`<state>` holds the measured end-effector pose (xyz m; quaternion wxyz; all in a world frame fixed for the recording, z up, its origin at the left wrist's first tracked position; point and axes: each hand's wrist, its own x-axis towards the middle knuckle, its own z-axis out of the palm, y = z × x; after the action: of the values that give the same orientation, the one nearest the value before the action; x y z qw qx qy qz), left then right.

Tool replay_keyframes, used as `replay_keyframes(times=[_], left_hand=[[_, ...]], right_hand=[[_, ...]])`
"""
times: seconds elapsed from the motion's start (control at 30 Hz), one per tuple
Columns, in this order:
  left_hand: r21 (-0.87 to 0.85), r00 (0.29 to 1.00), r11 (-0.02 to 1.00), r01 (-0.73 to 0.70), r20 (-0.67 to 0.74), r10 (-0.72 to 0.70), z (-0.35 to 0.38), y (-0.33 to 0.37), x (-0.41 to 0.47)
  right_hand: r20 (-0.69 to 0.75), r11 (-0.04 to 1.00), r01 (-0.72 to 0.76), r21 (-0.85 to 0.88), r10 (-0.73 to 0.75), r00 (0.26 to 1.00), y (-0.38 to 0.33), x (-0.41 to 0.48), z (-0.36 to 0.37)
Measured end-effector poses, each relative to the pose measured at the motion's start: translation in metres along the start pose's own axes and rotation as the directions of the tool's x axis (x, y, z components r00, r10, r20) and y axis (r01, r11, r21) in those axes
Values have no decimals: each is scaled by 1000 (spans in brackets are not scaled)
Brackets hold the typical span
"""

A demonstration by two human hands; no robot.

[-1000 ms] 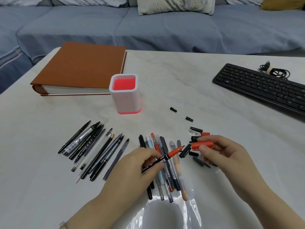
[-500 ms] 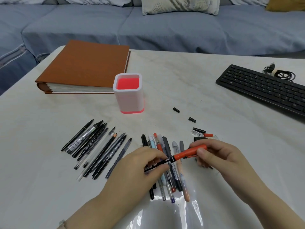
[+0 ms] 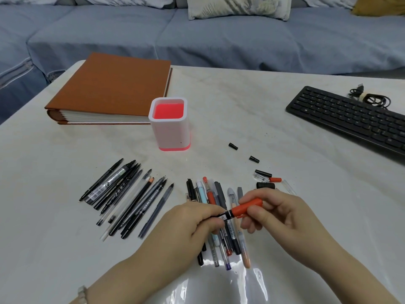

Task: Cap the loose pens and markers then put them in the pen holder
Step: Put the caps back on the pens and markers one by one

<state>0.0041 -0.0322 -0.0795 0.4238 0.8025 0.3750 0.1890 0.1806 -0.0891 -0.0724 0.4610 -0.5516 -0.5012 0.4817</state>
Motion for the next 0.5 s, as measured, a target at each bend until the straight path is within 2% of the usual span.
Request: replay_keyframes(times=[0.17, 0.27, 0.33, 0.37, 0.43, 0.5], left_hand=[[-180, 981, 976, 121, 171, -90, -1, 8, 10], [-247, 932, 946, 209, 342, -116, -4, 7, 19], [-182, 870, 942, 281, 462, -171, -3, 8, 24], [-79, 847, 954, 289, 486, -216, 1, 7, 26], [137, 853, 959, 248, 438, -284, 8, 7, 30], [157, 898, 956, 250, 332, -289, 13, 6, 30]], right_hand=[[8, 998, 62, -15, -62, 998, 0, -1, -7], [10, 998, 59, -22, -59, 998, 4, -3, -11], [11, 997, 21, -69, -20, 1000, 12, -3, -10], [25, 993, -5, -116, 8, 1000, 17, -3, -10], [52, 964, -51, -261, 67, 996, 28, 0, -12], [8, 892, -68, -447, 80, 997, 37, 7, -21]])
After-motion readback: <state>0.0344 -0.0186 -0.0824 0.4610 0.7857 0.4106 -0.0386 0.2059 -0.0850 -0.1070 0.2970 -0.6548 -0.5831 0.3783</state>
